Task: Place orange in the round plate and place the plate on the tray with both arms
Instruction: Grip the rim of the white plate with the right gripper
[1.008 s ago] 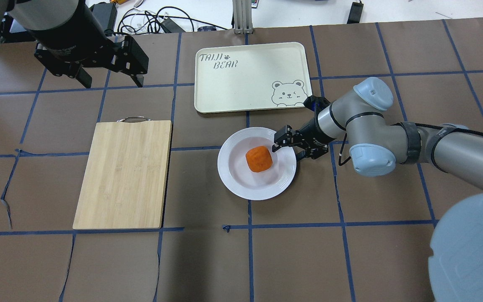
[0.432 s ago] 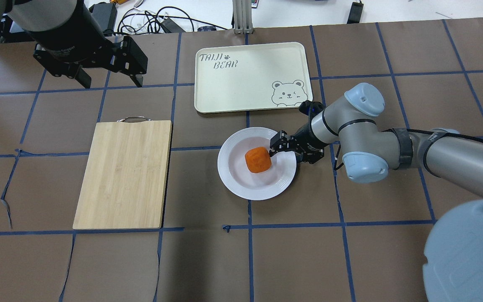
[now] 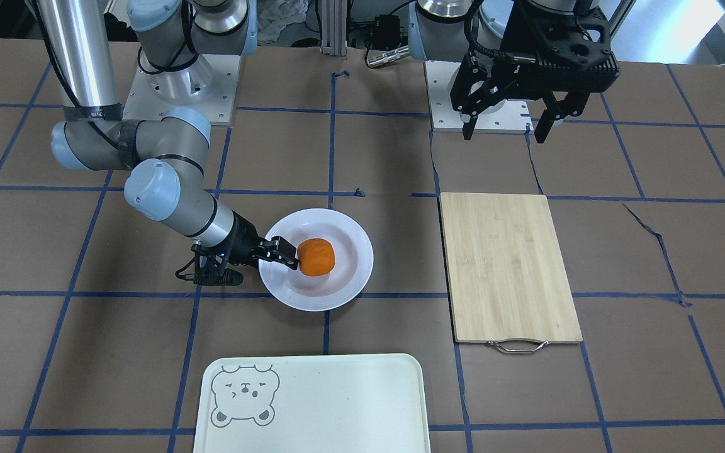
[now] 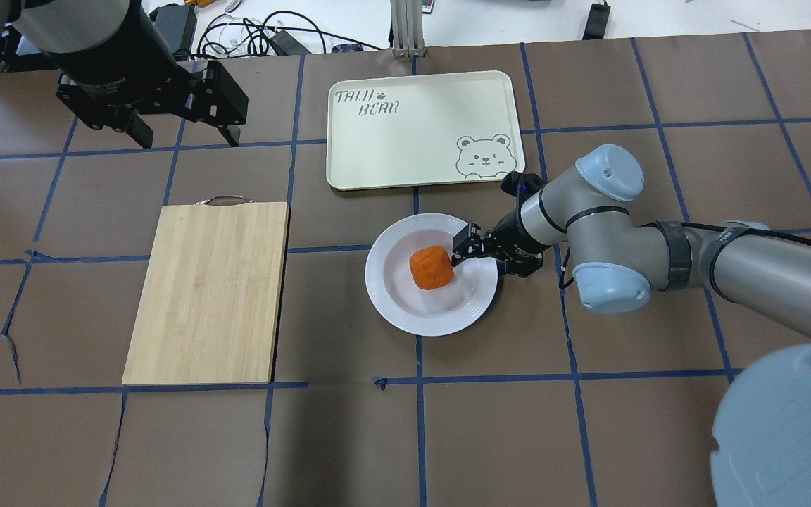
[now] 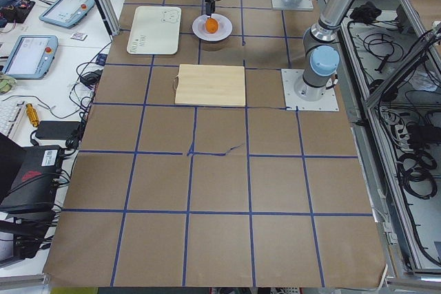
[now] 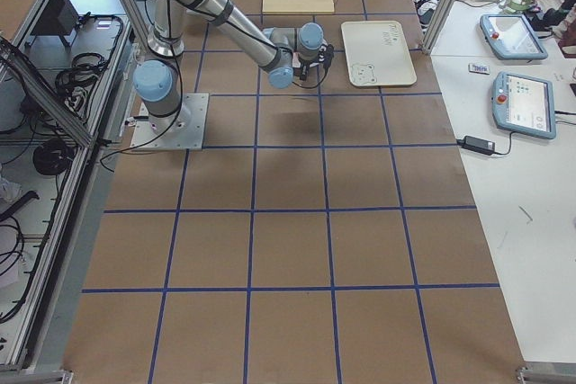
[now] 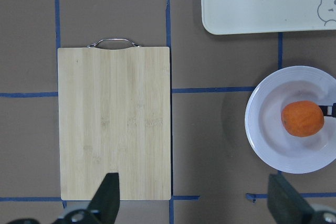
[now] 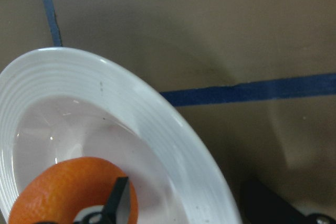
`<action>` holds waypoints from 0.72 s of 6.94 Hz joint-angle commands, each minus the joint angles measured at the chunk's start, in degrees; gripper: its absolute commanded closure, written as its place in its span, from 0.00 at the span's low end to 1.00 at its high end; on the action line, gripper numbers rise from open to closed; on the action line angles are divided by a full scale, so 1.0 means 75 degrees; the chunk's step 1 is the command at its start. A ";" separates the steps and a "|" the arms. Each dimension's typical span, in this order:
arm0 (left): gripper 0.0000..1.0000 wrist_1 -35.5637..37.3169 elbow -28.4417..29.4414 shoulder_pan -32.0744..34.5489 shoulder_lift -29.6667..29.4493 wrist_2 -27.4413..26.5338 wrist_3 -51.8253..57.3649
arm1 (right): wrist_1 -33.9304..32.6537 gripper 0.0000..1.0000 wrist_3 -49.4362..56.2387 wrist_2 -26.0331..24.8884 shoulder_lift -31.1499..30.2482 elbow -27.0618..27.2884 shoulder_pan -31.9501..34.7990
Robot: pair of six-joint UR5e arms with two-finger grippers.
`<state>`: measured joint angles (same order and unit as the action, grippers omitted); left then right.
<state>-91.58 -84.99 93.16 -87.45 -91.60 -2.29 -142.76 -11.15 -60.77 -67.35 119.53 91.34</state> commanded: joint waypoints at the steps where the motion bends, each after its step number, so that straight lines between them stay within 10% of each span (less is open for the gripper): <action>1: 0.00 -0.0001 0.0000 0.0000 0.0000 0.0002 0.0000 | -0.0008 0.57 -0.0002 0.0005 -0.0008 0.0151 0.0033; 5: 0.00 -0.0024 0.0000 0.0000 0.0000 -0.0009 0.0000 | -0.0290 0.87 -0.0072 -0.0310 -0.0241 0.0469 0.0033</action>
<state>-91.72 -84.99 93.16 -87.45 -91.62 -2.28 -144.75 -11.61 -61.48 -68.20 122.76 91.59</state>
